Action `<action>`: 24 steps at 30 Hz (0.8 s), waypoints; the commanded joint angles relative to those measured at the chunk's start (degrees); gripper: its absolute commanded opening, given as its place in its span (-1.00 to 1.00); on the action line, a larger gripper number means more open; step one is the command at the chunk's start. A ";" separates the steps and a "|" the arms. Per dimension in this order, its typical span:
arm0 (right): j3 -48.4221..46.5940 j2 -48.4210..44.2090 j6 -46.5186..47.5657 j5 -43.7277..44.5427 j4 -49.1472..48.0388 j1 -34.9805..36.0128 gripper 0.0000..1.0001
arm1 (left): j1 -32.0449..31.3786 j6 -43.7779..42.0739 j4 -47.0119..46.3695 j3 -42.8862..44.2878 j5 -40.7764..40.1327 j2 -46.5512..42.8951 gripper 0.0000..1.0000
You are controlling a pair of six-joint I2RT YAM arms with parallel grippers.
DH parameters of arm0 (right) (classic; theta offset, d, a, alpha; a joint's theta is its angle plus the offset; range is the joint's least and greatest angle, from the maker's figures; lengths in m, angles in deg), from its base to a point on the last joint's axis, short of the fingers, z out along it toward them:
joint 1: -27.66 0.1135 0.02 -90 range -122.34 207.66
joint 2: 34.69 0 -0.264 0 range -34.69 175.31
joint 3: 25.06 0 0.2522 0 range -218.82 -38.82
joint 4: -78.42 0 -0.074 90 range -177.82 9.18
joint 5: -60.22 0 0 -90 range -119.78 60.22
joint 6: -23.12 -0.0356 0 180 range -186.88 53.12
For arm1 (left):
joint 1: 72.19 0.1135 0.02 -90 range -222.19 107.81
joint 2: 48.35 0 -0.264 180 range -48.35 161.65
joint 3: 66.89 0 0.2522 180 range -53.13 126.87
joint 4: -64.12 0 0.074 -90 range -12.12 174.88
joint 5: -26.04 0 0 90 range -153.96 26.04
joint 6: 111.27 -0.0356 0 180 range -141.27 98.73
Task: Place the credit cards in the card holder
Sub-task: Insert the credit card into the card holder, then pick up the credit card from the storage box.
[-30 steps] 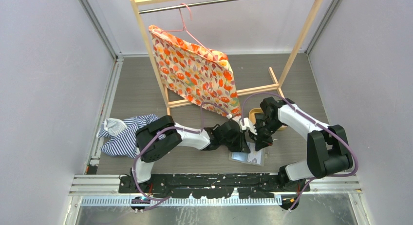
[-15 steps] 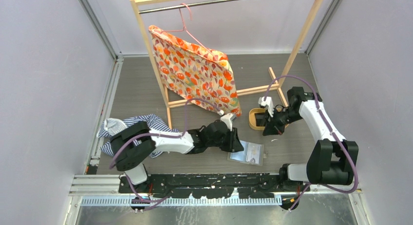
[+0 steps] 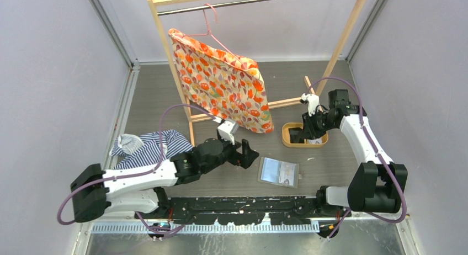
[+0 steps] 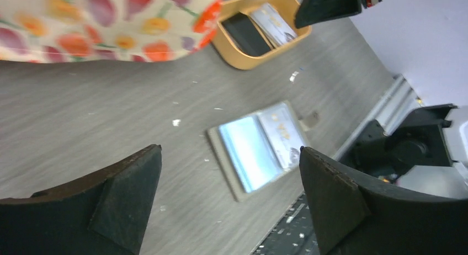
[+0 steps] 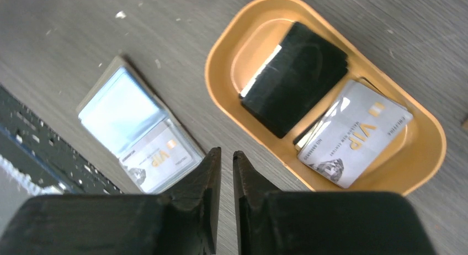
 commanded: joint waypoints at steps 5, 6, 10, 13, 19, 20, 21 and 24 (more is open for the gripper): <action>0.70 3.51 -13.39 12.73 -11.78 3.80 -0.41 | 1.52 -5.03 2.08 -8.23 -11.30 -13.53 0.99; 0.66 4.42 -14.27 14.14 -12.52 5.79 -0.38 | 1.61 -4.93 2.02 -8.94 -11.42 -14.52 0.99; 0.25 7.04 -17.21 18.89 -15.64 8.40 -0.25 | 1.73 -3.68 1.80 -11.17 -12.82 -16.87 1.00; 0.37 9.06 -20.80 22.75 -18.36 10.02 -0.13 | 1.72 -2.00 1.16 -12.34 -13.52 -17.35 1.00; 0.33 12.08 -24.08 22.87 -19.18 11.68 0.20 | 1.72 0.84 -0.08 -13.80 -13.90 -17.10 0.99; 0.38 12.18 -24.01 23.63 -19.31 11.85 0.26 | 1.71 1.16 -0.26 -14.06 -14.11 -16.98 1.00; 0.38 12.55 -24.14 24.28 -19.49 12.04 0.28 | 1.72 1.44 -0.71 -14.32 -14.40 -16.77 0.99; 0.29 13.77 -24.57 26.33 -19.65 12.66 0.30 | 1.78 2.01 -2.78 -15.25 -14.67 -15.76 0.99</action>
